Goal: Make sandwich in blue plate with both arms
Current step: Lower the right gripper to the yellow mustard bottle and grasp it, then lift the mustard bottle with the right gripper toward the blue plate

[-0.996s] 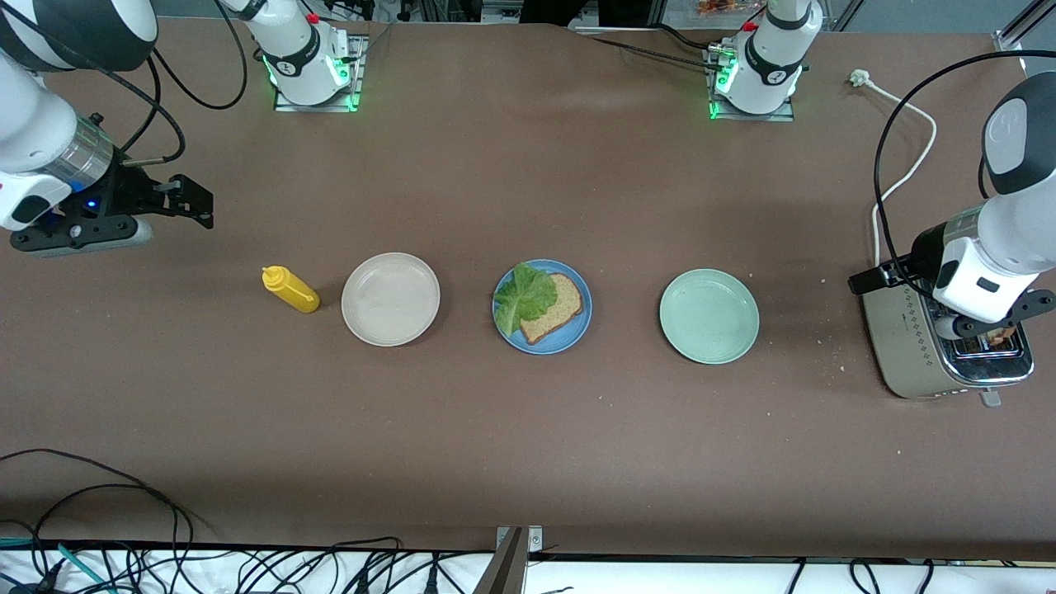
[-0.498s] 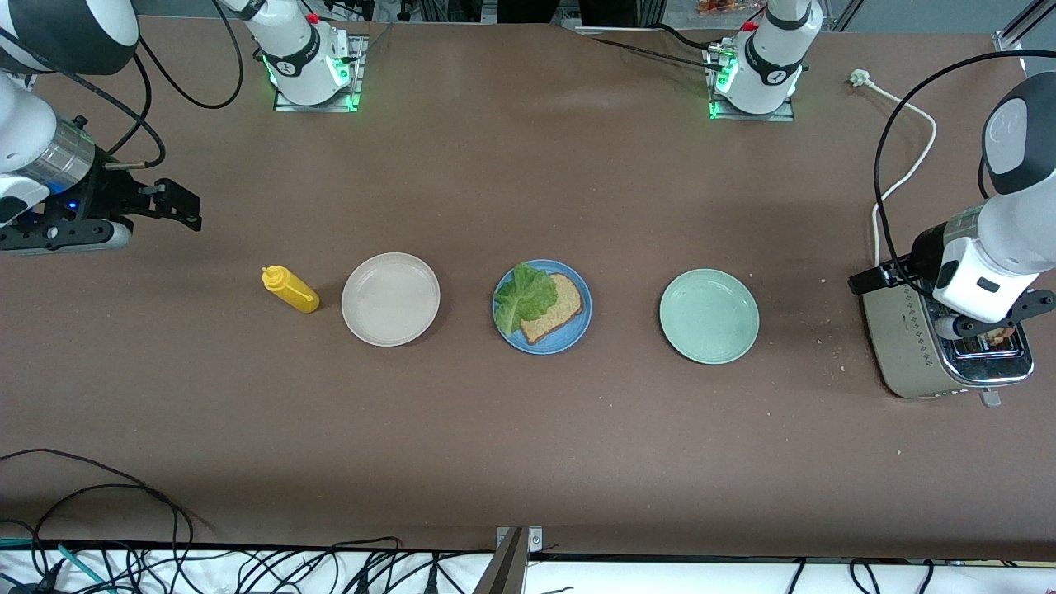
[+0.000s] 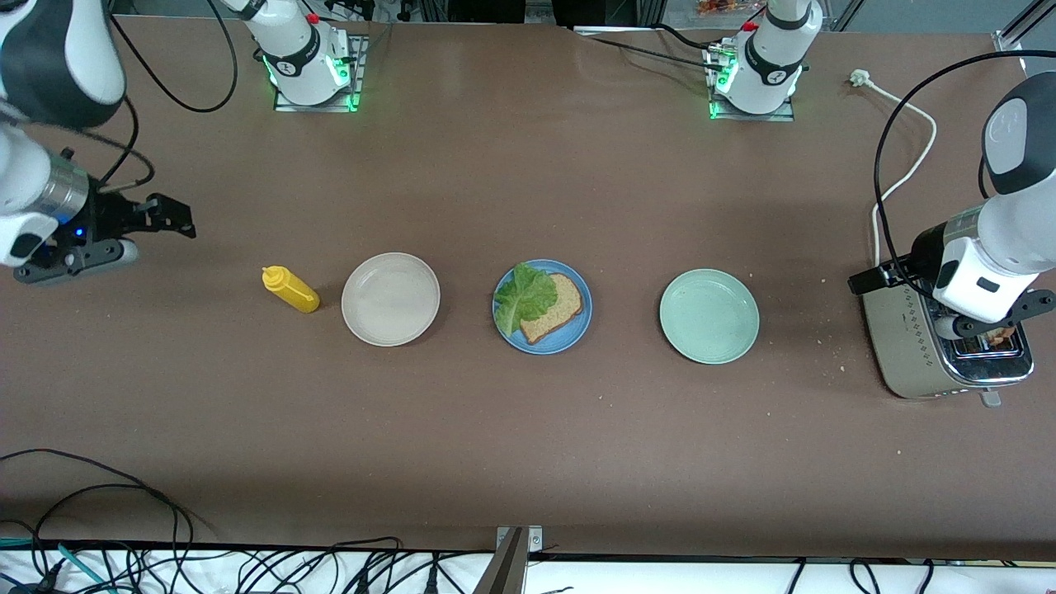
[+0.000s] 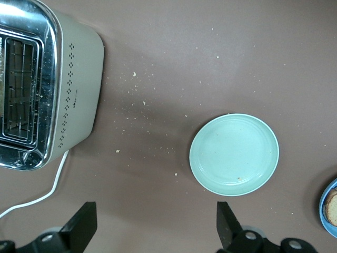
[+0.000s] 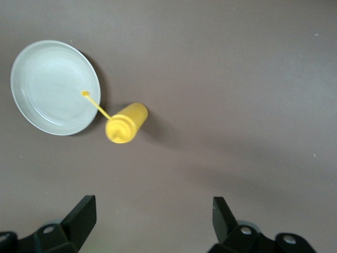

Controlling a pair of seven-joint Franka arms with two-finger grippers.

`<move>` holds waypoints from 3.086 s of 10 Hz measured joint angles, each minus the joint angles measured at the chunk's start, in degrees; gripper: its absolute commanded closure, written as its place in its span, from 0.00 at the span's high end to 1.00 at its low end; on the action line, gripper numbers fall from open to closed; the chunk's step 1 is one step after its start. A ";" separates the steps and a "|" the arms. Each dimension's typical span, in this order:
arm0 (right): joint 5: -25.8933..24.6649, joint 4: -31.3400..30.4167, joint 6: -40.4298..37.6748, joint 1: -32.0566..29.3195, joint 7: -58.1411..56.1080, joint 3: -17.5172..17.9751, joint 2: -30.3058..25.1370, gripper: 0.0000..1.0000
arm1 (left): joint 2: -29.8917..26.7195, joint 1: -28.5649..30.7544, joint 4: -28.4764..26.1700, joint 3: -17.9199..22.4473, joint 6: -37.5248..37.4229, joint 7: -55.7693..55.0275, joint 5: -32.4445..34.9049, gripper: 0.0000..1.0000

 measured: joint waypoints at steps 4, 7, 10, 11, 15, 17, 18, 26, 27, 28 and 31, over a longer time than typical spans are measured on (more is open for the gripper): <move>17.28 -0.28 2.59 -3.75 -26.16 -6.68 11.79 0.98 | 0.01 0.01 0.00 0.00 0.00 0.00 0.00 1.00; 29.36 -0.19 3.00 -7.06 -46.09 -6.74 19.93 0.99 | 0.02 0.01 0.01 -0.01 0.00 0.00 0.00 1.00; 35.22 -0.12 2.98 -8.25 -64.82 -6.73 24.91 1.00 | 0.04 0.02 0.00 0.00 0.00 0.00 0.00 1.00; 37.28 -0.11 2.96 -8.26 -69.82 -6.68 25.86 1.00 | 0.08 0.02 -0.01 0.00 0.00 0.00 0.00 1.00; 42.90 -0.07 -1.22 -8.28 -90.20 -6.50 30.05 1.00 | 0.18 0.02 -0.01 0.00 0.00 0.00 0.00 1.00; 45.99 -0.05 -3.31 -8.30 -102.24 -6.47 32.06 1.00 | 0.23 0.02 -0.01 -0.01 0.00 0.00 0.00 1.00; 48.01 -0.04 -4.53 -8.30 -106.65 -6.47 32.67 1.00 | 0.27 0.02 -0.01 -0.01 0.00 0.00 0.00 1.00; 53.11 0.36 -8.67 -8.07 -111.92 -4.78 34.78 0.00 | 0.40 0.02 -0.01 -0.01 0.00 0.00 0.00 1.00; 53.14 0.46 -8.67 -7.96 -111.92 -4.77 34.94 0.00 | 0.40 0.02 -0.01 -0.01 0.00 0.00 0.00 1.00; 53.13 0.66 -8.74 -7.80 -111.88 -4.77 35.07 0.00 | 0.40 0.03 -0.01 0.00 0.00 0.00 0.00 1.00; 49.21 4.82 -8.77 -6.20 -104.81 -4.75 35.12 0.00 | 0.41 0.04 -0.01 0.00 0.00 0.00 0.00 1.00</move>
